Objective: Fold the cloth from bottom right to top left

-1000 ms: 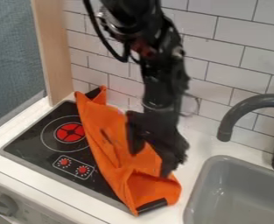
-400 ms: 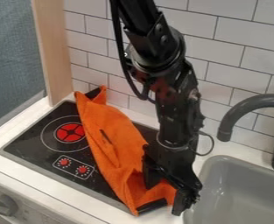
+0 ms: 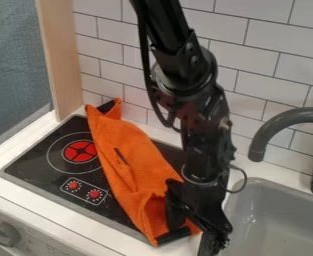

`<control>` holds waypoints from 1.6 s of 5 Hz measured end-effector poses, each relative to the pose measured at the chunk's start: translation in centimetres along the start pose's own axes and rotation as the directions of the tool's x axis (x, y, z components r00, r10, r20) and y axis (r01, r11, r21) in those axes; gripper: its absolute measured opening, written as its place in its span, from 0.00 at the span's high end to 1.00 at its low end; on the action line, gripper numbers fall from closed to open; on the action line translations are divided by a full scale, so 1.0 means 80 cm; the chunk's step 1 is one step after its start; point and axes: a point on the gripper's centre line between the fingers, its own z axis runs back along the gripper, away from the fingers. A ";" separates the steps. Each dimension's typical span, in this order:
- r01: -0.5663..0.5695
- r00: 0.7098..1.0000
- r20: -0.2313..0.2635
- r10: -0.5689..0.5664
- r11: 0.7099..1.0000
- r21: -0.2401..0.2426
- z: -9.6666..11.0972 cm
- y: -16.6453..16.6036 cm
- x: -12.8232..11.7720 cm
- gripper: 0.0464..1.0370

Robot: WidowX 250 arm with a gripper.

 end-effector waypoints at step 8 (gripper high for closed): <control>-0.022 1.000 -0.015 0.021 1.000 -0.016 -0.007 0.006 -0.004 0.99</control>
